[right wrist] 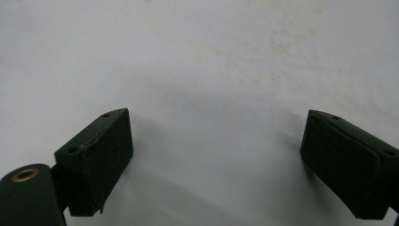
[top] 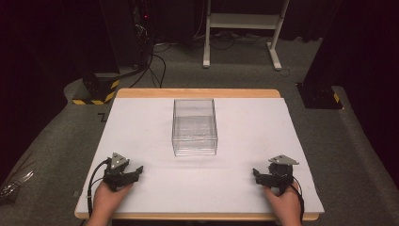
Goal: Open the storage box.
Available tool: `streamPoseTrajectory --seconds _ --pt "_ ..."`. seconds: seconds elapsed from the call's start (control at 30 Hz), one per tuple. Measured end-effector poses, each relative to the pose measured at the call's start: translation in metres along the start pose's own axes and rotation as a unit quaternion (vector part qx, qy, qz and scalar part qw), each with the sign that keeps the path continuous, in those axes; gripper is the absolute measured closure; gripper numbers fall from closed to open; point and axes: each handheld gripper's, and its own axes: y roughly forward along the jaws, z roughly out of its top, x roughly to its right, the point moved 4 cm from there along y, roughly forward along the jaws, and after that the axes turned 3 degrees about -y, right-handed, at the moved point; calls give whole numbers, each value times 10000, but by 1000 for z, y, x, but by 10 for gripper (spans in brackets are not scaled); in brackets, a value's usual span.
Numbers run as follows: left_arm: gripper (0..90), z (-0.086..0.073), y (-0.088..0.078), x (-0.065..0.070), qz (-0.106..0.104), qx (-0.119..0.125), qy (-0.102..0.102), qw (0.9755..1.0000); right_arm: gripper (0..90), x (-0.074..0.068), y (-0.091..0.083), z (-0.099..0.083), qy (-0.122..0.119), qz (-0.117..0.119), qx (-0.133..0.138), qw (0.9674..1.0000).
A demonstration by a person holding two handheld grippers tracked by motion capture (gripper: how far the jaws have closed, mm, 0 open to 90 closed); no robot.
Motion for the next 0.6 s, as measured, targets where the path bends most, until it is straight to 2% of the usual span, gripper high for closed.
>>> streamPoseTrajectory --seconds 0.1,0.33,0.6 --pt "390 1 0 -1 -6 -7 13 10000 97 0 0 0 2 1 0 10000" --pt "390 4 -1 3 -89 83 20 9999 97 0 0 0 4 3 3 10000" --pt "391 11 -1 20 -278 175 68 9994 97 0 0 0 0 5 2 10000"
